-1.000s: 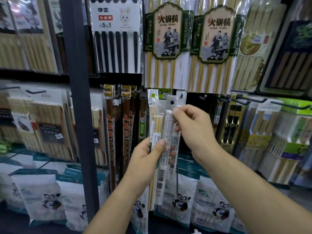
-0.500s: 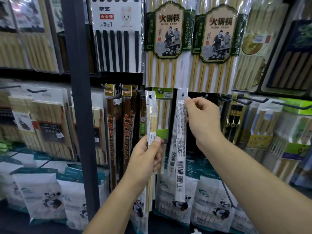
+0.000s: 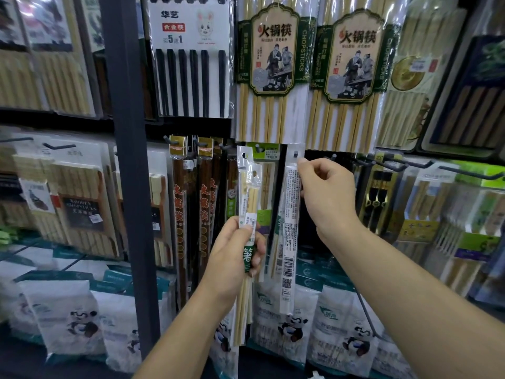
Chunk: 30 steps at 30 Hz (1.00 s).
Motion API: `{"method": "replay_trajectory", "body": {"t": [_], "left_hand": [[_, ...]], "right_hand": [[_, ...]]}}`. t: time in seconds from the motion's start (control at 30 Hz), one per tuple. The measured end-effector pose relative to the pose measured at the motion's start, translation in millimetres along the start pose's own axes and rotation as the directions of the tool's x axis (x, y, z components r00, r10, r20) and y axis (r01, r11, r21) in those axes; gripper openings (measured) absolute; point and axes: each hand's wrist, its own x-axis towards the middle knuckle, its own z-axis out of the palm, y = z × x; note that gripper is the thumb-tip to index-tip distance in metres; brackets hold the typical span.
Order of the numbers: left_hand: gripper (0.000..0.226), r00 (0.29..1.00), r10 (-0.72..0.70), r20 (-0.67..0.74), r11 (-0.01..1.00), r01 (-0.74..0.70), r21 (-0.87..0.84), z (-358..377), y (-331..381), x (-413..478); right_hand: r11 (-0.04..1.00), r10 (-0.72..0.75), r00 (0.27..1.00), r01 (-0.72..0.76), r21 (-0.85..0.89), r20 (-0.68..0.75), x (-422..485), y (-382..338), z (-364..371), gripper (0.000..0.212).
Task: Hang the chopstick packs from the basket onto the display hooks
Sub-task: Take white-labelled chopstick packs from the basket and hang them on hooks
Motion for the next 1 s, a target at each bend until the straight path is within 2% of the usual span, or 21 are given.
{"method": "replay_trajectory", "body": {"t": [0.3, 0.43, 0.63, 0.73, 0.87, 1.0], "left_hand": [[0.019, 1.000, 0.003, 0.015, 1.000, -0.002, -0.023, 1, 0, -2], [0.020, 0.999, 0.027, 0.020, 0.999, -0.026, -0.037, 1, 0, -2], [0.015, 0.998, 0.056, 0.014, 0.998, -0.055, -0.040, 3, 1, -1], [0.019, 0.998, 0.055, 0.017, 0.996, -0.053, -0.068, 4, 1, -2], [0.012, 0.996, 0.065, 0.054, 0.995, -0.060, -0.085, 10, 1, -3], [0.020, 0.996, 0.062, 0.071, 0.992, -0.053, -0.118, 12, 1, -3]], "right_hand": [[0.999, 0.037, 0.999, -0.037, -0.003, -0.006, 2, 0, 1, 0.036], [0.998, 0.046, 0.999, -0.047, -0.039, -0.022, 4, 4, 3, 0.045], [0.996, 0.089, 0.994, -0.091, -0.020, -0.065, -5, 8, 4, 0.034], [0.999, 0.050, 0.999, -0.051, 0.013, 0.011, -22, 6, 4, 0.025], [0.995, -0.004, 0.987, -0.013, 0.102, 0.162, -39, -1, 5, 0.020], [0.993, 0.001, 0.985, -0.021, 0.113, 0.170, -38, -5, 6, 0.021]]}}
